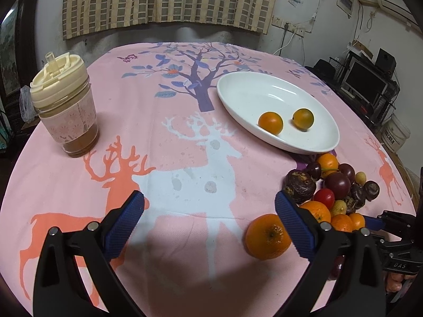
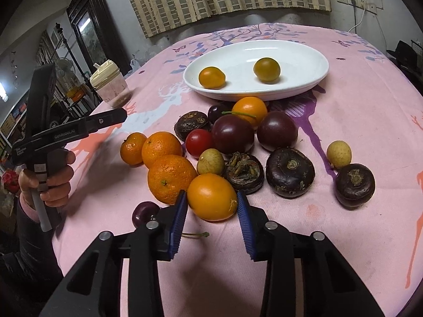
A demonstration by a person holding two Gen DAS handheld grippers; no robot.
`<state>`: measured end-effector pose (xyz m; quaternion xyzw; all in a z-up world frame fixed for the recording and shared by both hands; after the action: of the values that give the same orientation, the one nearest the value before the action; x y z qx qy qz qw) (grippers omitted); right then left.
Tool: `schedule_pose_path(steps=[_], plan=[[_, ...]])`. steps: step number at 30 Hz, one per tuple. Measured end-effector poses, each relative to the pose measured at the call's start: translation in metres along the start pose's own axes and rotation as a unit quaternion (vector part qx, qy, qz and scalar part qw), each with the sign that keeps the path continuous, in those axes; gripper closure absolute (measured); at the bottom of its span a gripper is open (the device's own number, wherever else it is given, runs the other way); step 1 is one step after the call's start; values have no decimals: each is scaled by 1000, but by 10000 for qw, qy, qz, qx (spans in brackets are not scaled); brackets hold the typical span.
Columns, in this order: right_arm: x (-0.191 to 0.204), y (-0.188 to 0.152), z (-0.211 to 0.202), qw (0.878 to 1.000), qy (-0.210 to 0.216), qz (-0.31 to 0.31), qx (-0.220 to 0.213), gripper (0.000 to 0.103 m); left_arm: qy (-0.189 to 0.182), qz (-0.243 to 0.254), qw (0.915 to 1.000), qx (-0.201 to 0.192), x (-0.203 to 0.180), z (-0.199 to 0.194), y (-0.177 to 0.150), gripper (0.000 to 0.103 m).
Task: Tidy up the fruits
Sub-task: 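Grasp a tangerine with the right tool while the left tool grasps a small orange fruit, then lower both held fruits onto the white plate and open both tools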
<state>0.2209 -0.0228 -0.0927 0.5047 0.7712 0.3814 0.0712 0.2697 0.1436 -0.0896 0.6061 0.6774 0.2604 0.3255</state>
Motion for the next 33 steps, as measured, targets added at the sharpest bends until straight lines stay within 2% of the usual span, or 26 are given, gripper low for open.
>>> schedule_pose_path(steps=[4, 7, 9, 10, 11, 12, 14, 17, 19, 22, 25, 29, 32, 33], plan=[[-1, 0, 2, 9999, 71, 60, 60, 65, -155, 34, 9999, 17, -4, -2, -1, 6], [-5, 3, -6, 9990, 316, 284, -116, 65, -517, 206, 9984, 29, -16, -6, -4, 6], [-6, 8, -13, 9978, 452, 378, -312, 65, -892, 467, 9949, 102, -31, -10, -11, 15], [-8, 9, -16, 9969, 519, 437, -408, 65, -986, 605, 9932, 145, -38, -10, -15, 26], [-8, 9, -18, 9963, 567, 468, -443, 65, -1047, 781, 9912, 199, -45, -10, -20, 31], [-10, 10, -19, 9957, 619, 510, -461, 65, -1027, 939, 9900, 237, -50, -9, -25, 32], [-11, 11, -20, 9952, 642, 569, -465, 65, -1035, 1142, 9875, 333, -57, -6, -32, 41], [-11, 13, -23, 9943, 711, 606, -508, 65, -1051, 1281, 9852, 449, -61, -3, -39, 42], [-11, 13, -25, 9938, 742, 617, -548, 65, -1044, 1308, 9846, 515, -62, 0, -42, 44], [-11, 13, -26, 9931, 794, 649, -563, 65, -1072, 1300, 9833, 687, -62, 6, -47, 54], [-11, 14, -27, 9922, 854, 678, -599, 65, -1088, 1176, 9835, 840, -59, 12, -49, 60], [-12, 16, -30, 9910, 916, 689, -689, 65, -1129, 1095, 9840, 842, -58, 13, -48, 61], [-11, 23, -34, 9920, 925, 473, -719, 65, -1359, 683, 9860, 686, -60, 10, -24, 61], [-13, 34, -34, 9932, 804, 338, -769, 65, -1457, 513, 9861, 608, -62, 11, -10, 61]])
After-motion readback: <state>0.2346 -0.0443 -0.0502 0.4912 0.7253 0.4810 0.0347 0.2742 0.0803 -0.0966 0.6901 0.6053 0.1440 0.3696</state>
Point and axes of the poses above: each gripper's, at about its wrist camera, not at the fingertips, and z roughly the way its jaws point, x to its left, y to its top, the point moved 9 cm from there along z, roughly the way its jaws point, and after that the axes turned 6 degrees about -x, right-handed, at the moved point
